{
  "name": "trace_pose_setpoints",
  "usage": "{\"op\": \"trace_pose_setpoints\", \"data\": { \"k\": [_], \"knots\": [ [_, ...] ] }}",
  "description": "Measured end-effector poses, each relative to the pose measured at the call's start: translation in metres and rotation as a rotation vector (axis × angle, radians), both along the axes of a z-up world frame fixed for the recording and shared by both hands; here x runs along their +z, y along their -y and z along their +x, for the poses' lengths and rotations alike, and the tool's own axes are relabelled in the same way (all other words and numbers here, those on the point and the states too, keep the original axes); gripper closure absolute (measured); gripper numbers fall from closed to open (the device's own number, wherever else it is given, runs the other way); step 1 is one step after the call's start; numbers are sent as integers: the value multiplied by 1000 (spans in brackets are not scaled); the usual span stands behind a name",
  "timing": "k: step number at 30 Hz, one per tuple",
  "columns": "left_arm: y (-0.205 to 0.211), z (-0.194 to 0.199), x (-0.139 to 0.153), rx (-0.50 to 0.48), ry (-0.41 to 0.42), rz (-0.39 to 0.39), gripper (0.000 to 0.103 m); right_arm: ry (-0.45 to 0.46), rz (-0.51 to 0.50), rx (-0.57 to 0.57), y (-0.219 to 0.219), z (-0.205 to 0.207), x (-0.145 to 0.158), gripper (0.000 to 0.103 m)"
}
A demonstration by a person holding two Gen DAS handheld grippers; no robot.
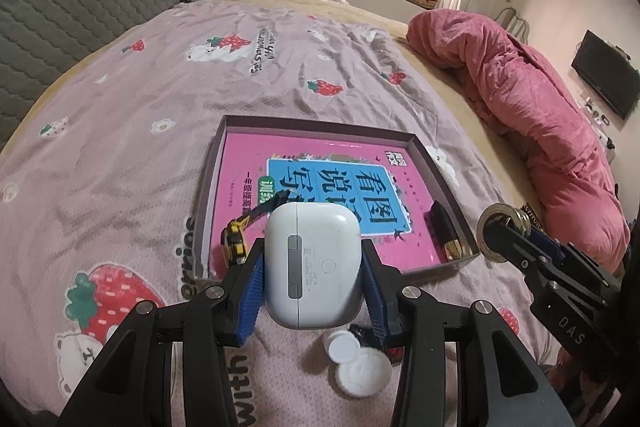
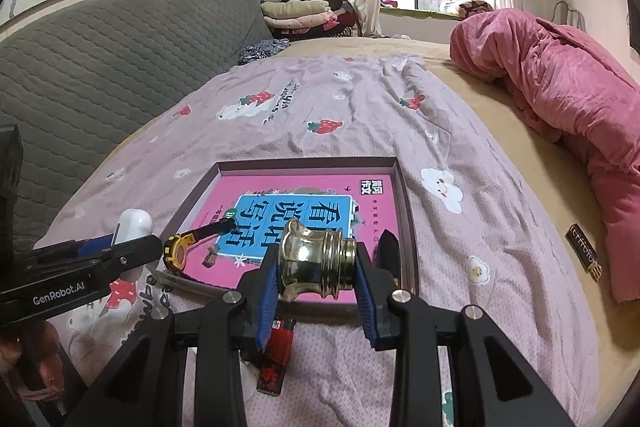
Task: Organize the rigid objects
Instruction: 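Lift and carry the earbud case and brass fitting with both tools over the tray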
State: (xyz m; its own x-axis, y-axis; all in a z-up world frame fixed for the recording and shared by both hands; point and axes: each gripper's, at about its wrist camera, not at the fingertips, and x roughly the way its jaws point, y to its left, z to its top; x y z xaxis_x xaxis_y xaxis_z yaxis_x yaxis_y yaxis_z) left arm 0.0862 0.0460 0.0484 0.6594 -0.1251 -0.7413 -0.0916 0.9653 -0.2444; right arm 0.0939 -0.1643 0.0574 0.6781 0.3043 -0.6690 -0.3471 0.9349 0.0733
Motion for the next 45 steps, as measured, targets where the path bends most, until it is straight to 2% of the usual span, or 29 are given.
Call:
{"op": "trace_pose_setpoints", "data": {
  "k": [10,20,34,45],
  "knots": [
    [6,22,-9,-9,-14,8,57,-12,-9,-7,1,11,-6,68],
    [7,44,-38,-18,-88,15,57,-72,-36,12,-2,28,-27,68],
    [3,55,-66,-27,-150,14,57,-120,-198,109,-25,50,-63,68],
    [5,66,-73,-35,-162,24,57,-214,-189,117,-24,66,-79,68]
  ]
}}
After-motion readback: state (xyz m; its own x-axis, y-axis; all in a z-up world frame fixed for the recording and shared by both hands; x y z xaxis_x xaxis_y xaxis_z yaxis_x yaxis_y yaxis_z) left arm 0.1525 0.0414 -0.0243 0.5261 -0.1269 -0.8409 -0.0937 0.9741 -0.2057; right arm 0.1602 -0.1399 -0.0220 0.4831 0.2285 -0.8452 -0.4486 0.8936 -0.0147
